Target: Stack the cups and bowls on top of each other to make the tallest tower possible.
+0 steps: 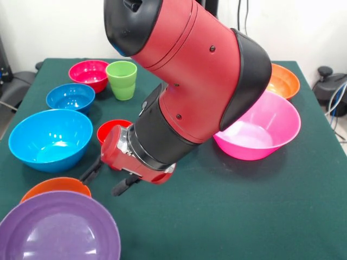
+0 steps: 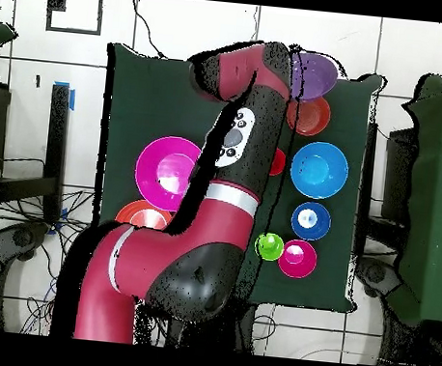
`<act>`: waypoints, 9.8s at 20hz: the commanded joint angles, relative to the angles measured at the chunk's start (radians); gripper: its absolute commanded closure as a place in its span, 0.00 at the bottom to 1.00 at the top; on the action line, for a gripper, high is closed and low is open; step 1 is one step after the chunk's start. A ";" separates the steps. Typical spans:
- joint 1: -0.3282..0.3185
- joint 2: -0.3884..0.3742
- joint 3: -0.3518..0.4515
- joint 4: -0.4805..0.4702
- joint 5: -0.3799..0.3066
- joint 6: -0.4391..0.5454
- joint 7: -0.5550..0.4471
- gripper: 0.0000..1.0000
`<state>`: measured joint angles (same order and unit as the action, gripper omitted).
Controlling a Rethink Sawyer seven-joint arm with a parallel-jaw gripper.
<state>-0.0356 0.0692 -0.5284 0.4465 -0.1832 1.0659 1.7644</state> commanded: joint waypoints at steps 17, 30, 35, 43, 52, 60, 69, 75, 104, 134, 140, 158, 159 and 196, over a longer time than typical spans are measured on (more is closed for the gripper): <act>0.032 -0.030 0.114 0.102 0.011 0.057 -0.121 0.00; 0.033 0.001 0.114 0.063 0.015 0.062 -0.096 0.00; 0.053 -0.017 0.079 0.090 -0.006 0.079 -0.074 0.00; 0.098 -0.074 0.022 0.189 -0.037 0.091 -0.027 0.00; 0.134 -0.101 -0.045 0.209 -0.052 0.133 0.003 0.00; 0.205 -0.151 -0.091 0.293 -0.025 0.202 0.040 0.00; 0.260 -0.200 -0.062 0.369 0.030 0.286 0.093 0.00; 0.303 -0.204 -0.052 0.366 0.076 0.388 0.198 0.00; 0.440 -0.123 -0.008 0.427 0.300 0.294 0.682 0.00; 0.448 -0.034 0.032 0.460 0.444 0.032 0.792 0.00; 0.461 -0.061 0.023 0.482 0.468 0.058 0.785 0.00; 0.497 -0.054 0.002 0.457 0.548 0.067 0.841 0.00; 0.498 -0.050 0.001 0.449 0.555 0.066 0.847 0.00; 0.481 -0.157 -0.134 0.335 0.496 0.348 0.703 0.00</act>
<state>0.4591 -0.0804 -0.7180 0.8507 0.3694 1.3065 2.4133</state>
